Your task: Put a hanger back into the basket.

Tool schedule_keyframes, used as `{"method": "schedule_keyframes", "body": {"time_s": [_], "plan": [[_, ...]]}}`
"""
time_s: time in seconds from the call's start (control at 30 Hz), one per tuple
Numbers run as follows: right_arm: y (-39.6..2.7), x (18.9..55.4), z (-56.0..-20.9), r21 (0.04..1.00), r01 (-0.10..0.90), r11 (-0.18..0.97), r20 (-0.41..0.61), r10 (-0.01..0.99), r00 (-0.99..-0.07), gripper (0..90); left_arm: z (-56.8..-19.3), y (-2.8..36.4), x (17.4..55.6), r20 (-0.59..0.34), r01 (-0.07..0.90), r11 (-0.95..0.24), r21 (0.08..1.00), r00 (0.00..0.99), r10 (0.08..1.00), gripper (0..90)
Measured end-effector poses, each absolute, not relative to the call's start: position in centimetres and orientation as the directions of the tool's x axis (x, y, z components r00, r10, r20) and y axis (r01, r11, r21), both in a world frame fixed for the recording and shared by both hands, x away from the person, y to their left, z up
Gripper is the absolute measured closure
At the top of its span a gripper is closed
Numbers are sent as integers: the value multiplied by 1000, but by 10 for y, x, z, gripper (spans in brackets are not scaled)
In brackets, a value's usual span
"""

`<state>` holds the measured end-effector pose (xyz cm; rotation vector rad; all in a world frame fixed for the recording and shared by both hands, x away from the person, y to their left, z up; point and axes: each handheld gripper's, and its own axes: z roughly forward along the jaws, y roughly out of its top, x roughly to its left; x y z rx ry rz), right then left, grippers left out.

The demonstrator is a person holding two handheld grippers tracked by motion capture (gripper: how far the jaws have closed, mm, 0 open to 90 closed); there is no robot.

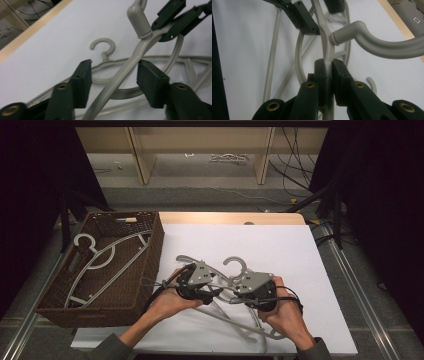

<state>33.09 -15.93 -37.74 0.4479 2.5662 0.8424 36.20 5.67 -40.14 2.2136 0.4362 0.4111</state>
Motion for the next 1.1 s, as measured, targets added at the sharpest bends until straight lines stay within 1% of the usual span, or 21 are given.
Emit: {"method": "schedule_keyframes", "body": {"time_s": [0.07, 0.27, 0.3, 0.43, 0.5, 0.53, 0.57, 0.6, 0.67, 0.7, 0.73, 0.77, 0.87, 0.97, 1.1], "plan": [[-157, 330, -378, 610, 157, 776, -278, 396, -875, 830, -402, 56, 361, 156, 150, -627, 765, 900, 406, 605], [-155, 329, -379, 612, 122, 781, -289, 364, -885, 826, -393, 56, 354, 216, 72, -699, 712, 924, 316, 694], [-155, 329, -378, 612, 110, 783, -298, 358, -885, 820, -392, 55, 354, 220, 63, -704, 708, 927, 304, 707], [-155, 329, -377, 607, 117, 786, -310, 370, -876, 769, -392, 55, 350, 208, 57, -712, 700, 937, 281, 771], [-155, 330, -377, 608, 115, 786, -325, 378, -867, 735, -392, 55, 350, 206, 51, -709, 703, 940, 272, 798], [-155, 330, -377, 614, 125, 779, -325, 394, -860, 708, -392, 55, 349, 186, 63, -700, 711, 944, 274, 814], [-156, 331, -377, 624, 138, 769, -321, 413, -852, 678, -392, 55, 347, 143, 102, -673, 732, 943, 300, 821], [-156, 332, -376, 641, 155, 752, -310, 438, -844, 651, -391, 55, 349, 152, 89, -667, 740, 944, 294, 822], [-160, 333, -375, 688, 181, 703, -275, 483, -831, 588, -389, 59, 353, 139, 98, -658, 747, 944, 299, 822], [-161, 334, -374, 705, 182, 685, -270, 497, -824, 548, -388, 61, 357, 122, 88, -654, 752, 955, 270, 823], [-163, 334, -371, 737, 193, 648, -252, 528, -811, 486, -388, 64, 358, 138, 105, -655, 749, 941, 309, 823], [-164, 335, -369, 766, 195, 612, -241, 554, -797, 446, -388, 66, 358, 132, 143, -645, 751, 924, 359, 822], [-169, 336, -365, 815, 232, 530, -184, 617, -765, 376, -387, 73, 364, 115, 181, -632, 753, 910, 398, 823], [-173, 335, -365, 843, 232, 486, -175, 654, -736, 355, -385, 81, 370, 109, 210, -622, 754, 894, 434, 822], [-180, 331, -367, 885, 241, 398, -118, 694, -710, 327, -378, 90, 377, 94, 245, -600, 762, 874, 477, 822]]}}
